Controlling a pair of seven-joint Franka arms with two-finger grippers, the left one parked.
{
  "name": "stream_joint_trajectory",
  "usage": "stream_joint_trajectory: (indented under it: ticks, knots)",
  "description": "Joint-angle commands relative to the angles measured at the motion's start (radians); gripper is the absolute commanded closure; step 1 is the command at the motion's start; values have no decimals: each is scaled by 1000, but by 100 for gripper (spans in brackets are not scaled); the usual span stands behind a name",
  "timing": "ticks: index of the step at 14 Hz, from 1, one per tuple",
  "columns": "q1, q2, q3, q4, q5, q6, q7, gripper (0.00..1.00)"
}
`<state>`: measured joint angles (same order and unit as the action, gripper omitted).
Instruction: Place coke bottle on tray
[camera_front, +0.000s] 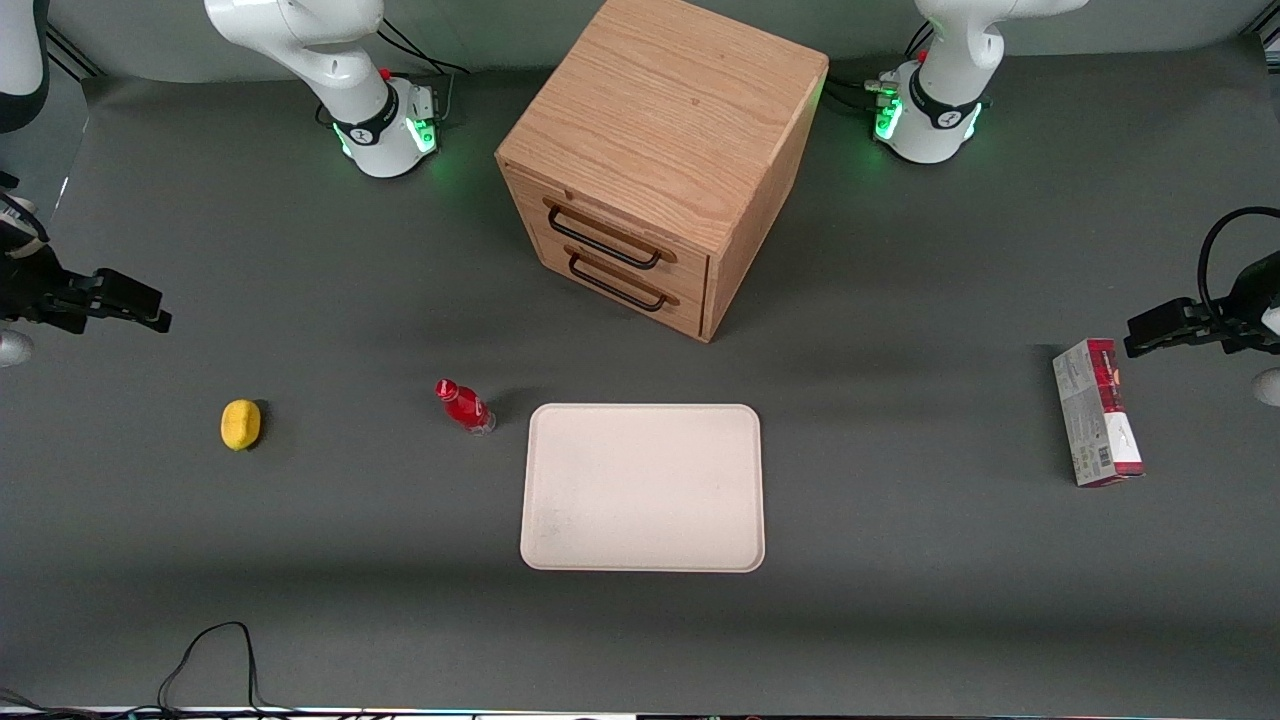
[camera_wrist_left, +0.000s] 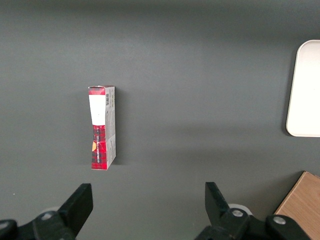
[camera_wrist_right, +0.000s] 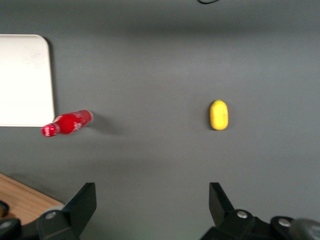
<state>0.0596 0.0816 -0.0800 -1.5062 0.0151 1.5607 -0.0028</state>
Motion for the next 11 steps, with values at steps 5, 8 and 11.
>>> stream_joint_trajectory:
  ticks: [5,8,11]
  knots:
    - [310,165,0,131,19,38,317,0]
    - [373,262,0,238,19,35,368,0]
    - [373,262,0,166,19,57,362,0]
